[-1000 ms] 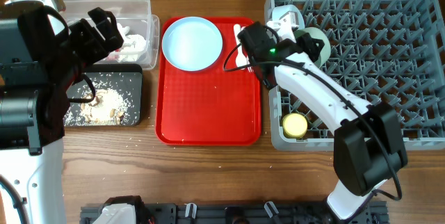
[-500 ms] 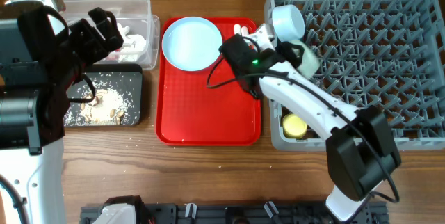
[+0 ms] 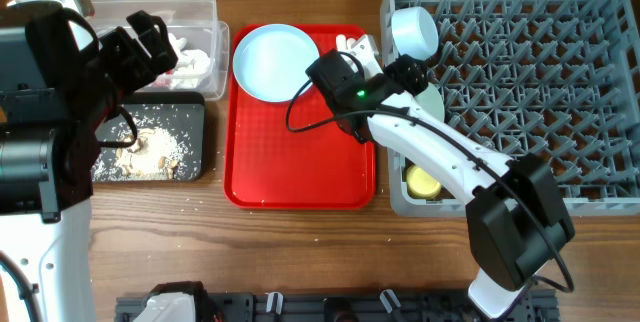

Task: Sort waste into correct bins and load items into the dishwasher rack
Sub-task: 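Reach the right gripper to the light-blue plate and grip its edge, then lift the light-blue plate off the red tray with the right gripper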

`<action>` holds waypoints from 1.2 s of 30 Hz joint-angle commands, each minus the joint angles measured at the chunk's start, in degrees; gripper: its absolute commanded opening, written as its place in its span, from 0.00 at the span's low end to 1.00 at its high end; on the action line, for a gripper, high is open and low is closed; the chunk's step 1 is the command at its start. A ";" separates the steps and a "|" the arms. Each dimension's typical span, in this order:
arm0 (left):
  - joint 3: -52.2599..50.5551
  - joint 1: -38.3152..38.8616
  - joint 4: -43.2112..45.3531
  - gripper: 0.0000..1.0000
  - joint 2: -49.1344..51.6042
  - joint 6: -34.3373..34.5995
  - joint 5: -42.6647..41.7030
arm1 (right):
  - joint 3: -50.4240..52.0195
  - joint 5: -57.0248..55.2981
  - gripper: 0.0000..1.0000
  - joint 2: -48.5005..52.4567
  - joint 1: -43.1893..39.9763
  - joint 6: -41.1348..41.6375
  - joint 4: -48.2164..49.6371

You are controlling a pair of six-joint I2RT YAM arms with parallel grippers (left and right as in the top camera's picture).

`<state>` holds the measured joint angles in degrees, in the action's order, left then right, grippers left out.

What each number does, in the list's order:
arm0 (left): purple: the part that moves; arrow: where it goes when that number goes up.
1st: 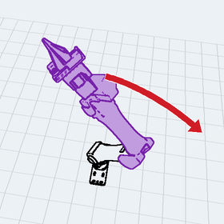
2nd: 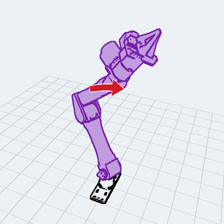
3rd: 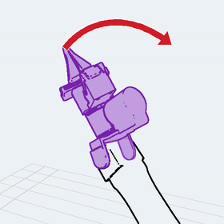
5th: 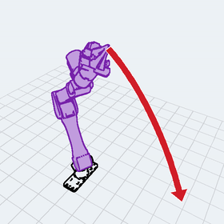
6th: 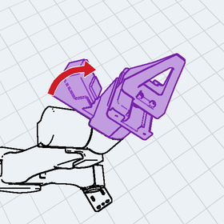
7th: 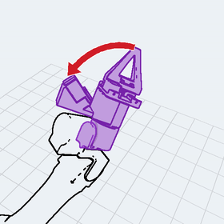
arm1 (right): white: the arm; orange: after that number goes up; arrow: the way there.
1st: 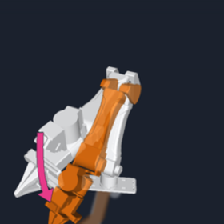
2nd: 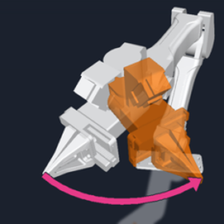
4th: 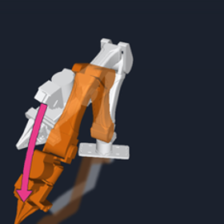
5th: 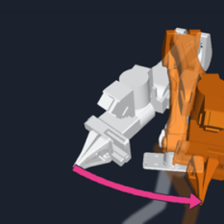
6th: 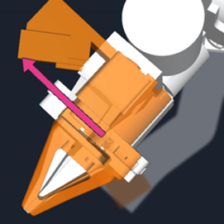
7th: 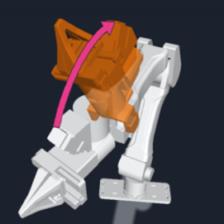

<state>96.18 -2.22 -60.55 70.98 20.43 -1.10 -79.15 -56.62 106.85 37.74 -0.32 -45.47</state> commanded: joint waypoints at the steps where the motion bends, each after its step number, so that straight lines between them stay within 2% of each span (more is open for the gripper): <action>1: 0.81 -0.31 -0.04 1.00 0.17 -0.70 0.76 | -6.73 3.58 0.83 -0.87 -0.15 -2.64 1.20; 4: 0.81 -0.31 -0.04 1.00 0.17 -0.70 0.76 | -10.80 7.98 0.88 -1.42 -0.33 -4.83 1.31; 7: 0.81 -0.31 -0.04 1.00 0.17 -0.70 0.76 | -13.90 18.01 0.97 -1.66 -0.35 -5.73 1.70; 10: 0.81 -0.31 -0.04 1.00 0.17 -0.70 0.76 | -14.95 37.27 0.97 -1.66 -0.35 -5.70 2.62; 13: 0.81 -0.31 -0.04 1.00 0.15 -0.70 0.76 | -14.86 51.82 0.97 -1.46 -0.37 -5.18 3.87; 15: 0.81 -0.31 -0.04 1.00 0.17 -0.70 0.76 | -14.43 58.01 0.93 -0.87 -0.66 -0.13 6.67; 18: 0.81 -0.31 -0.04 1.00 0.17 -0.70 0.76 | -12.85 58.58 0.85 0.70 -0.85 12.66 11.61; 19: 0.81 -0.31 -0.04 1.00 0.17 -0.70 0.76 | -12.39 58.55 0.77 1.44 -0.85 15.69 12.72; 20: 0.81 -0.31 -0.04 1.00 0.17 -0.70 0.76 | -11.98 58.03 0.74 2.32 -0.85 18.21 13.55; 25: 0.81 -0.31 -0.04 1.00 0.17 -0.70 0.76 | -11.10 52.65 0.71 8.13 -0.90 31.54 15.67; 32: 0.81 -0.31 -0.04 1.00 0.17 -0.70 0.76 | -11.10 52.76 0.71 15.28 -1.22 35.30 18.43; 36: 0.81 -0.31 -0.04 1.00 0.17 -0.70 0.76 | -11.10 52.74 0.67 18.36 -1.22 38.14 18.80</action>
<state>96.18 -2.22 -60.64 70.98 20.43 -1.10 -90.30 -3.22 122.87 36.69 33.23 -27.49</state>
